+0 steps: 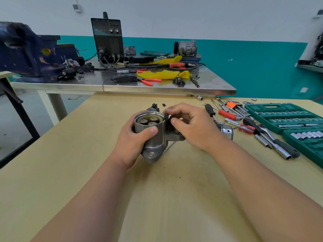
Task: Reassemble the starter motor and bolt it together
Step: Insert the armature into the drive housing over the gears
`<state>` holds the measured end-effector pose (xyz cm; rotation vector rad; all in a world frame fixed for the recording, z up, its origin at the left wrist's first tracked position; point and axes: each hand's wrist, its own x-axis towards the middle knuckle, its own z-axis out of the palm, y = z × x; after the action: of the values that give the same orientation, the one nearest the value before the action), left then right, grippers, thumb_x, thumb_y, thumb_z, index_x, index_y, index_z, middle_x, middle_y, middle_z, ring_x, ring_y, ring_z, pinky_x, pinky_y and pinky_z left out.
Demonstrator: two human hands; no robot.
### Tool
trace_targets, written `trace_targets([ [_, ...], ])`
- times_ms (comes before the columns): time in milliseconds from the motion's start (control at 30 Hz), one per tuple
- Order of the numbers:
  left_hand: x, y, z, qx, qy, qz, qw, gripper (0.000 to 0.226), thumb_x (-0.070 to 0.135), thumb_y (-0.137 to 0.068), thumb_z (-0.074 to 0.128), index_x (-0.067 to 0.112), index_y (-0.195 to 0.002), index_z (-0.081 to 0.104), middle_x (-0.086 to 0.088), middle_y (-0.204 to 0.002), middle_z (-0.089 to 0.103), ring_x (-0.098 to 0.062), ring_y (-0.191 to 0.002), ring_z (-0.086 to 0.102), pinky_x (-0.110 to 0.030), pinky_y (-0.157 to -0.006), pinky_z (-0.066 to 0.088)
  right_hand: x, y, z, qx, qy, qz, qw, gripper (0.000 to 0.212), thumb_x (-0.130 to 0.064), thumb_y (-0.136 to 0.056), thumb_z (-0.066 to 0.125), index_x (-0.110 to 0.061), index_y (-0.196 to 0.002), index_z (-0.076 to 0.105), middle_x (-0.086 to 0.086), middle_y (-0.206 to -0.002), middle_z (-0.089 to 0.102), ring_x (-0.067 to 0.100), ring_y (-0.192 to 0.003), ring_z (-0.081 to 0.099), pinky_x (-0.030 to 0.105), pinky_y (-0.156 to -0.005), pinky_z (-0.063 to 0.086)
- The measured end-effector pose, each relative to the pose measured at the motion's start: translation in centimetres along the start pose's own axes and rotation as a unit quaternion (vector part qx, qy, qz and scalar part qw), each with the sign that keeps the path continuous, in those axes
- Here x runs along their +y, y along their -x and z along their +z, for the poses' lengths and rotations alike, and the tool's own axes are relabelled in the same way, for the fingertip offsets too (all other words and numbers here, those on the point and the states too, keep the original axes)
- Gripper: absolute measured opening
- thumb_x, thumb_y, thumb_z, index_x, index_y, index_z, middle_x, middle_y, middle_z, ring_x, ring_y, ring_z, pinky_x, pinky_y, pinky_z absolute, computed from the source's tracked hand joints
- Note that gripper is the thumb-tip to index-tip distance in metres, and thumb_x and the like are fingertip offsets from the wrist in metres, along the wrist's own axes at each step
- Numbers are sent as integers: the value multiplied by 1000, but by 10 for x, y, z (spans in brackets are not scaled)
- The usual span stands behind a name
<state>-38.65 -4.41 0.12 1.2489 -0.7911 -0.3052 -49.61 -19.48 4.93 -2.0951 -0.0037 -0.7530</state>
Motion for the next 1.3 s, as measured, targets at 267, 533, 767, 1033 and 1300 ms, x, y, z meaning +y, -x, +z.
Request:
trace_targets([
  [267,-3,-2,-1,-3,4,-10,1000,56,39,-60,77,28,-113,64,4,-105,74,-15,-97,70,-24,-74,55,2,5,3,-43,40,-7,998,43,8,-87,47,-32,-96,61,-17,-110,57,-7,-101,53,8,-84,41],
  [533,-3,0,-1,-9,-6,-6,1000,63,40,-57,76,25,-116,62,5,-104,74,-11,-96,69,-20,-73,54,9,-4,-11,-169,-106,325,924,16,-24,-94,53,-13,-103,59,6,-85,62,18,-60,60,26,-43,41],
  [767,1,2,2,-18,-31,6,999,69,40,-55,76,21,-120,60,5,-105,73,-13,-99,68,-21,-76,53,1,-5,1,-130,-118,414,893,10,-17,-87,50,-10,-82,56,7,-60,59,13,-37,43,17,-37,29],
  [1033,3,4,4,-16,-49,14,999,69,40,-54,75,22,-119,60,10,-104,73,-8,-98,68,-19,-77,52,0,-1,-2,-134,-141,398,896,12,-17,-93,52,-15,-81,54,3,-58,58,12,-39,44,17,-37,29],
  [1300,2,7,11,1,-58,23,998,63,42,-54,73,25,-114,62,10,-100,74,-5,-93,68,-17,-73,52,0,12,-4,-121,-164,367,908,10,-20,-92,54,-12,-87,58,3,-63,59,13,-45,45,22,-45,39],
])
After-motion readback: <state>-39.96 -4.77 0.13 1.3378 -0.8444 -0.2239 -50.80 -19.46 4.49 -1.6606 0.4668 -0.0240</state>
